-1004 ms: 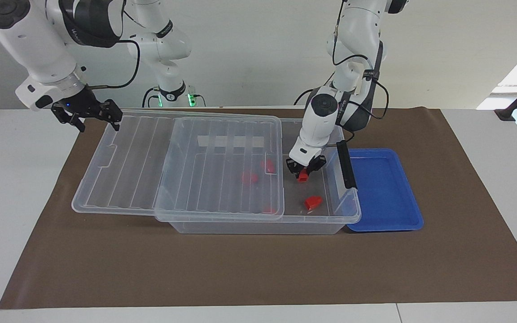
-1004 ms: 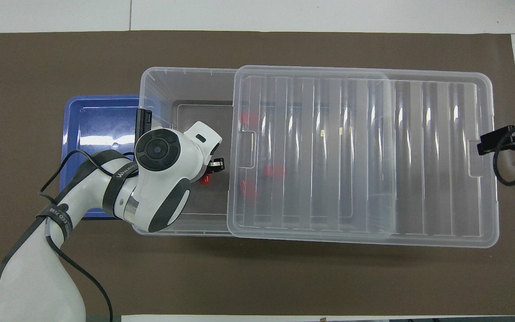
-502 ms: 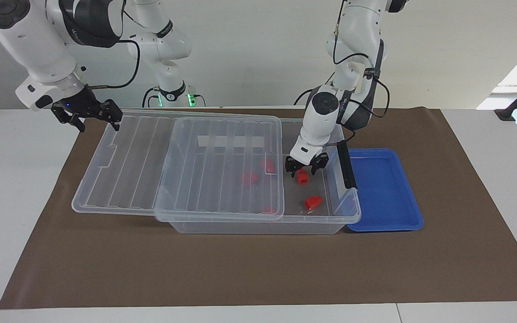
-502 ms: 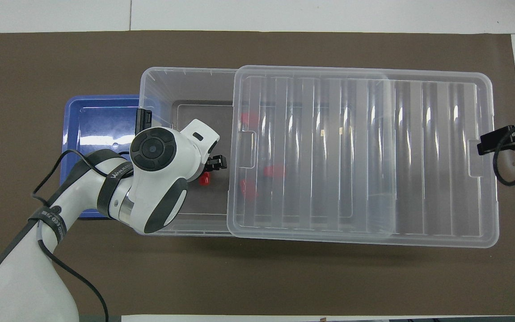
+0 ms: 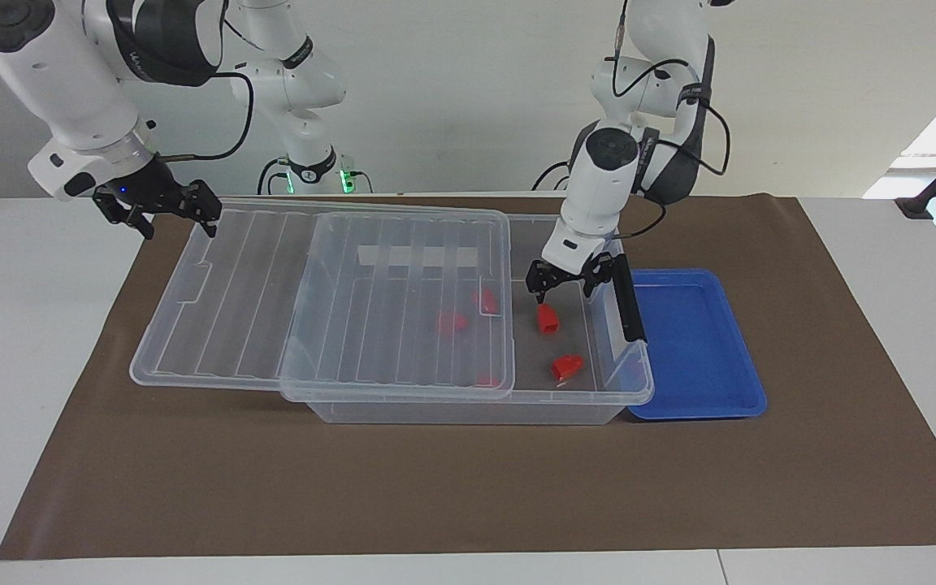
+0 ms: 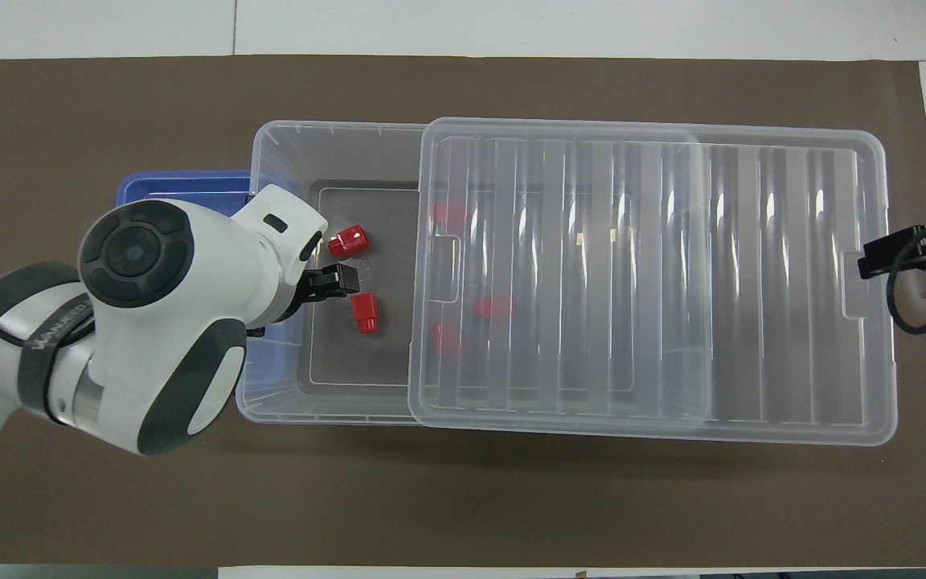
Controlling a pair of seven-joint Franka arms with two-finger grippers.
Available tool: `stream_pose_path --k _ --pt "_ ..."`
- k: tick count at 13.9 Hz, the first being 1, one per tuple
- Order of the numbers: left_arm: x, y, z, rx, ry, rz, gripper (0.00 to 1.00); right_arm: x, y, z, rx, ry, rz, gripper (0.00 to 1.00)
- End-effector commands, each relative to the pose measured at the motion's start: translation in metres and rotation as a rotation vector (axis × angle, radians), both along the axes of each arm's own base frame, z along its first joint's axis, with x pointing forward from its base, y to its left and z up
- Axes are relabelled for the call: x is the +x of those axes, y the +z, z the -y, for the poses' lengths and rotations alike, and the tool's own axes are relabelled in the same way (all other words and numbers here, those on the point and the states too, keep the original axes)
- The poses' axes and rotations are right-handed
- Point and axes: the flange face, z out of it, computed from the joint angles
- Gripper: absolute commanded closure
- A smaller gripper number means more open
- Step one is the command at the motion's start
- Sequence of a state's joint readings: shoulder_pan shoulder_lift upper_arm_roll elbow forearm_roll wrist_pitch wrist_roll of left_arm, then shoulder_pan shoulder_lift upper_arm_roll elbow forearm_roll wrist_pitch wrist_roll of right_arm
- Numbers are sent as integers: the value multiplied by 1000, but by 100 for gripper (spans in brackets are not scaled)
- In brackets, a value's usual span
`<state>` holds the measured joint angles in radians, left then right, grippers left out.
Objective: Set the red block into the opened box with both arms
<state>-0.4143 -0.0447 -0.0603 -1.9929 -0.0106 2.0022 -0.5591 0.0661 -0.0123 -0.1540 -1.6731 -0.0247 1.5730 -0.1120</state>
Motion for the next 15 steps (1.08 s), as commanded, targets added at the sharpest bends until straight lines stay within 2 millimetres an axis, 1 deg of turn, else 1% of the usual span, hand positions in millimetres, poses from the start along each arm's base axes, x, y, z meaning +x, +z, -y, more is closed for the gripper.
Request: stream_pose_path --k 1,2,3,4,5,6,7,8,9,10,12,13,14,15 --pt "-12 39 -39 27 -27 -10 0 5 0 -5 -11 18 33 0" --pt "-10 51 -53 31 -40 -14 0 5 -1 0 -11 16 39 0" --pt "-6 57 -68 34 -54 -22 0 6 0 5 -10 32 52 0" --pt "1 61 -83 33 -58 -18 0 9 -4 7 -10 69 74 0" --pt "6 61 -94 31 -63 -8 0 4 -9 20 -7 86 83 7" --pt "13 62 -110 29 -61 1 0 1 -15 38 -7 97 97 41" --pt "19 61 -127 30 -78 6 0 -3 -22 50 -6 122 102 74" --pt "24 63 -142 31 -97 13 0 -6 -30 62 -4 119 101 100" --pt "31 68 -159 31 -99 21 0 -9 -40 74 -3 99 100 100" --pt "38 73 -173 32 -95 27 0 -10 -50 76 -3 93 103 100" --pt "54 90 -185 24 -74 45 0 -11 -59 89 -4 57 100 100" --pt "62 97 -191 23 -62 46 0 -10 -63 92 -6 28 96 100" --pt "68 109 -193 21 -59 47 0 -8 -69 92 -9 -4 86 100" --pt "75 115 -196 21 -53 38 0 -7 -73 92 -10 -19 80 100"
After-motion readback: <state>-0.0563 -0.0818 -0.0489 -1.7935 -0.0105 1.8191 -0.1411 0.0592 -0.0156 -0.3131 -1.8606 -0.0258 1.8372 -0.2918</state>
